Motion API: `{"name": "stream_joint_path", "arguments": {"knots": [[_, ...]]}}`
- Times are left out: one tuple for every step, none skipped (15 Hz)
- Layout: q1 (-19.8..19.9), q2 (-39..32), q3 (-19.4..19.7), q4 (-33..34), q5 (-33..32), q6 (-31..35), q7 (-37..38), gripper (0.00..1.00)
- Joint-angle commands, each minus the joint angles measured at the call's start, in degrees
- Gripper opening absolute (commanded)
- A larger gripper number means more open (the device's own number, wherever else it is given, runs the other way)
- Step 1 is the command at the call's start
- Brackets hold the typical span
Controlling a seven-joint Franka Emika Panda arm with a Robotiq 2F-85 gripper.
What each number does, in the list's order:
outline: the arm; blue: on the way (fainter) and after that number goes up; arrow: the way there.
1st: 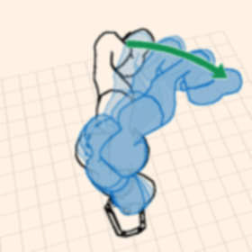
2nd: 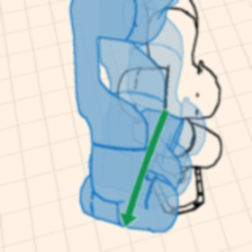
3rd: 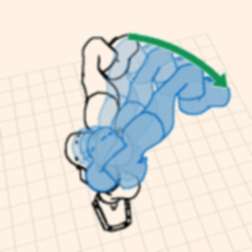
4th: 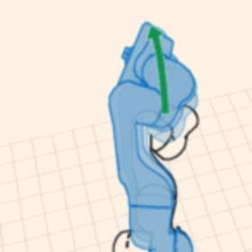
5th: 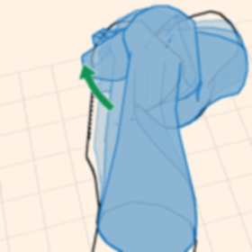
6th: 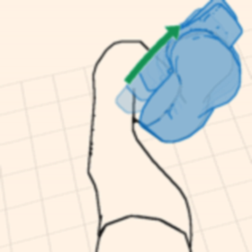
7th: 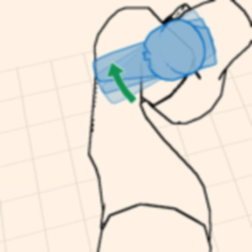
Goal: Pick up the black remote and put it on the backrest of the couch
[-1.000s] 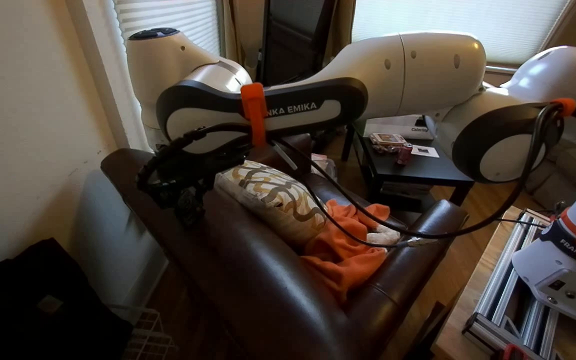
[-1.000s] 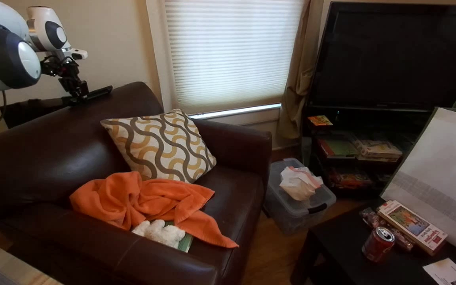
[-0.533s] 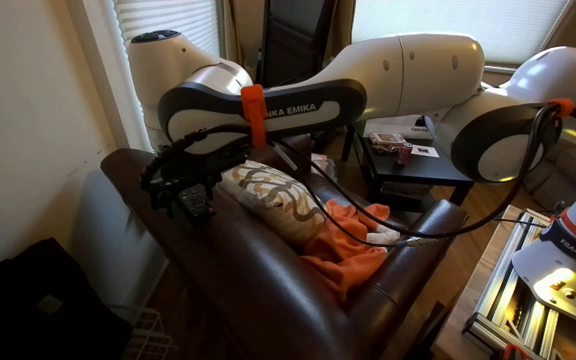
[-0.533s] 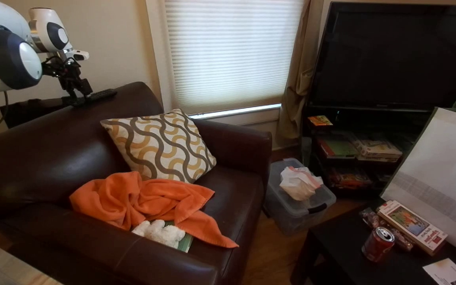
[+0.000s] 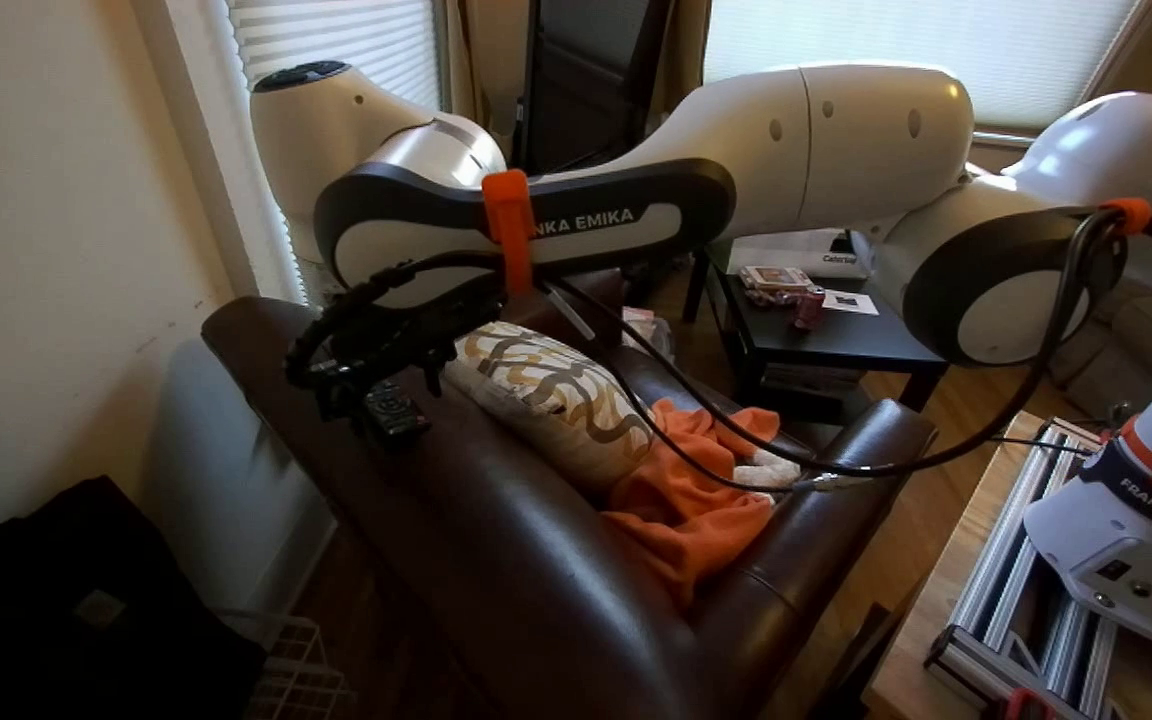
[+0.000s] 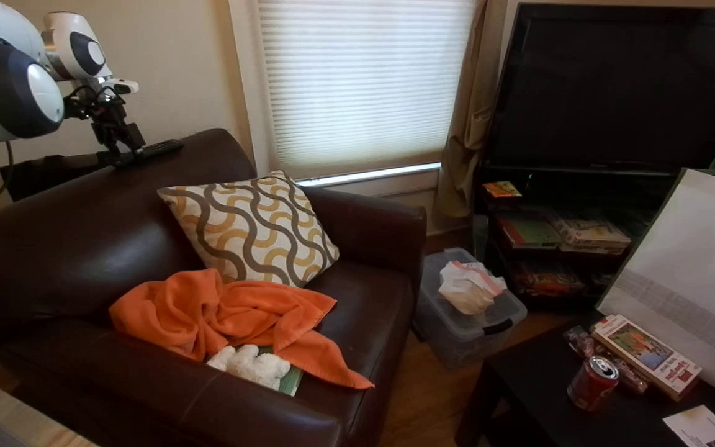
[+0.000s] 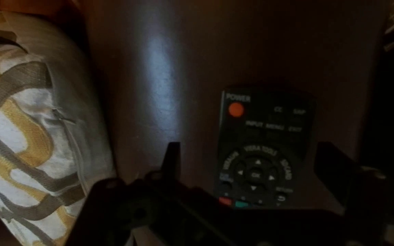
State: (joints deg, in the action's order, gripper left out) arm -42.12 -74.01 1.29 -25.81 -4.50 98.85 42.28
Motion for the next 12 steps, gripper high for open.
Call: {"name": "stream_joint_path", "arguments": {"knots": [[-1.2, 2.4, 0.7, -0.5, -1.0, -3.0, 1.1, 1.0], [-1.5, 3.1, 0.7, -0.5, -1.1, -3.5, 1.3, 1.0], [-1.6, 3.6, 0.7, -0.4, -1.1, -3.9, 1.4, 1.0], [-1.9, 4.2, 0.8, -0.3, -1.2, -4.5, 1.9, 1.0], [-2.2, 4.9, 1.1, -0.1, -1.3, -4.8, 2.9, 1.0], [-2.3, 5.7, 1.5, 0.2, -1.6, -4.9, 4.2, 1.0], [-2.5, 6.5, 2.0, 0.3, -2.1, -5.2, 6.0, 1.0], [-2.7, 7.5, 3.0, 0.4, -3.0, -5.2, 8.1, 1.0], [-2.8, 8.2, 3.7, 0.5, -3.5, -4.4, 10.4, 1.0], [-2.3, 8.8, 3.6, 0.6, -3.1, -1.8, 13.1, 1.0], [-2.1, 7.6, 2.5, 0.8, -2.9, -3.1, 8.9, 1.0], [-2.1, 8.2, 2.6, 0.8, -3.0, -3.0, 9.3, 1.0]]}}
